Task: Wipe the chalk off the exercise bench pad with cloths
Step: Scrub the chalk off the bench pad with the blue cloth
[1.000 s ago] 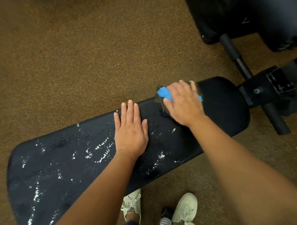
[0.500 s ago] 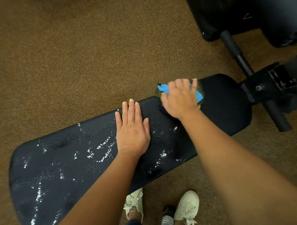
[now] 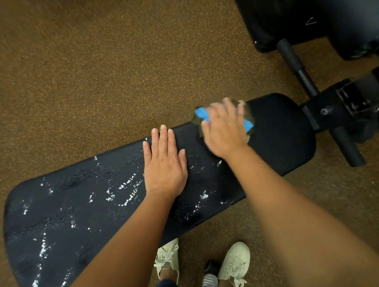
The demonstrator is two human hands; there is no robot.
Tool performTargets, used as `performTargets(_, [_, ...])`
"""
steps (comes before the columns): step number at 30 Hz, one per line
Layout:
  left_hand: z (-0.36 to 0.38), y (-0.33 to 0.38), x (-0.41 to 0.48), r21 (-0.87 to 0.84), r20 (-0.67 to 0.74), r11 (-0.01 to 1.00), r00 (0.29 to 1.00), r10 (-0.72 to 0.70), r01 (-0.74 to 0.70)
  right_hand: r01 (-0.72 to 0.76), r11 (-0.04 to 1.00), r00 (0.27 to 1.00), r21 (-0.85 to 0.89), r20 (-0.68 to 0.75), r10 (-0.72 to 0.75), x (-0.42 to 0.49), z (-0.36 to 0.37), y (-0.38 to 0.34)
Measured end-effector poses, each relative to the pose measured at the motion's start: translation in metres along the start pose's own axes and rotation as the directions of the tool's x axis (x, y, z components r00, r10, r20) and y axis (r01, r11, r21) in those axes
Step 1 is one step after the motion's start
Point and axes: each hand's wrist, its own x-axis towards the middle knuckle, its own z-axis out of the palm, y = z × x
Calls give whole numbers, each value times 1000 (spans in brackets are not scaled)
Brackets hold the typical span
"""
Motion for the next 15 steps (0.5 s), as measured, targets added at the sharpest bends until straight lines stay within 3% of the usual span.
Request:
performTargets(4, [-1, 0, 0, -22, -3, 1000, 1000, 1, -1, 318, 947, 944, 38, 77, -320, -18, 0, -2])
performTargets(6, [-3, -1, 0, -27, -2, 1000, 1000, 11, -11, 298, 953, 950, 57, 83, -302, -18, -5, 18])
performTargets(10, [-2, -1, 0, -28, -8, 999, 1000, 15, -15, -16, 996, 999, 88, 36, 13, -12, -7, 17])
performTargets(15, [1, -2, 0, -41, -13, 999, 1000, 7, -8, 246, 964, 968, 97, 31, -250, -49, 3, -6])
